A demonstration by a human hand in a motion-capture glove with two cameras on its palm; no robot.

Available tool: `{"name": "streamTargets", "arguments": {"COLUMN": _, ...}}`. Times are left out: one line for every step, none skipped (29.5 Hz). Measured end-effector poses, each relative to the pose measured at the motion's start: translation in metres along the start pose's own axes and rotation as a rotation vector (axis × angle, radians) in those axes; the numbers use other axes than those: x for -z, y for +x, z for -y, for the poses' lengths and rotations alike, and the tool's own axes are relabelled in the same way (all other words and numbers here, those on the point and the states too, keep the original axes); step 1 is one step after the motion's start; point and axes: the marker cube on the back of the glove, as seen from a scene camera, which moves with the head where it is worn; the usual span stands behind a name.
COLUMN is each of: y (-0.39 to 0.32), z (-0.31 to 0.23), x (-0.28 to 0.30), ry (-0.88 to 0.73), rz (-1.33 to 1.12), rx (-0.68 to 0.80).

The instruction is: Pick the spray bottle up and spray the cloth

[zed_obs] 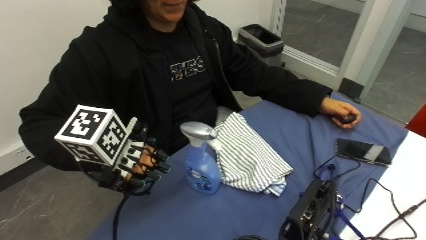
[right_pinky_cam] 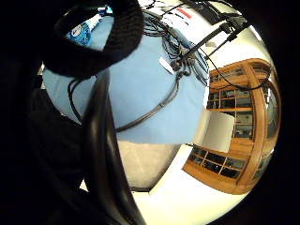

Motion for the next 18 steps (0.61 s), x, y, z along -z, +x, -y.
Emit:
{"name": "streamTargets", "arguments": {"y": -0.005, "z": 0.011, "x": -0.003, "ry": 0.015, "rz": 0.005, "rx": -0.004}}
{"name": "streamTargets", "arguments": {"y": -0.007, "z": 0.018, "x": -0.005, "ry": 0.023, "rz": 0.007, "rx": -0.001}}
{"name": "streamTargets", "arguments": {"y": -0.005, "z": 0.020, "x": -0.004, "ry": 0.018, "rz": 0.008, "rx": 0.012}}
{"name": "streamTargets", "arguments": {"y": -0.002, "z": 0.018, "x": -0.001, "ry": 0.006, "rz": 0.011, "rx": 0.032}}
{"name": "streamTargets", "arguments": {"y": 0.002, "z": 0.016, "x": 0.002, "ry": -0.006, "rz": 0.020, "rx": 0.050}}
{"name": "streamTargets", "arguments": {"y": 0.004, "z": 0.017, "x": 0.004, "ry": -0.014, "rz": 0.035, "rx": 0.063}}
{"name": "streamTargets", "arguments": {"y": 0.005, "z": 0.021, "x": 0.005, "ry": -0.016, "rz": 0.058, "rx": 0.072}}
{"name": "streamTargets", "arguments": {"y": 0.005, "z": 0.026, "x": 0.005, "ry": -0.015, "rz": 0.086, "rx": 0.079}}
{"name": "streamTargets", "arguments": {"y": 0.005, "z": 0.031, "x": 0.004, "ry": -0.013, "rz": 0.120, "rx": 0.085}}
{"name": "streamTargets", "arguments": {"y": 0.004, "z": 0.037, "x": 0.004, "ry": -0.009, "rz": 0.158, "rx": 0.091}}
{"name": "streamTargets", "arguments": {"y": 0.004, "z": 0.042, "x": 0.004, "ry": -0.004, "rz": 0.199, "rx": 0.097}}
{"name": "streamTargets", "arguments": {"y": 0.003, "z": 0.047, "x": 0.003, "ry": 0.003, "rz": 0.243, "rx": 0.101}}
{"name": "streamTargets", "arguments": {"y": 0.002, "z": 0.052, "x": 0.003, "ry": 0.011, "rz": 0.291, "rx": 0.104}}
{"name": "streamTargets", "arguments": {"y": 0.001, "z": 0.056, "x": 0.002, "ry": 0.020, "rz": 0.342, "rx": 0.107}}
{"name": "streamTargets", "arguments": {"y": 0.000, "z": 0.060, "x": 0.001, "ry": 0.030, "rz": 0.395, "rx": 0.111}}
{"name": "streamTargets", "arguments": {"y": -0.001, "z": 0.065, "x": 0.001, "ry": 0.039, "rz": 0.447, "rx": 0.115}}
{"name": "streamTargets", "arguments": {"y": -0.003, "z": 0.069, "x": 0.000, "ry": 0.047, "rz": 0.498, "rx": 0.119}}
{"name": "streamTargets", "arguments": {"y": -0.004, "z": 0.073, "x": -0.001, "ry": 0.054, "rz": 0.546, "rx": 0.124}}
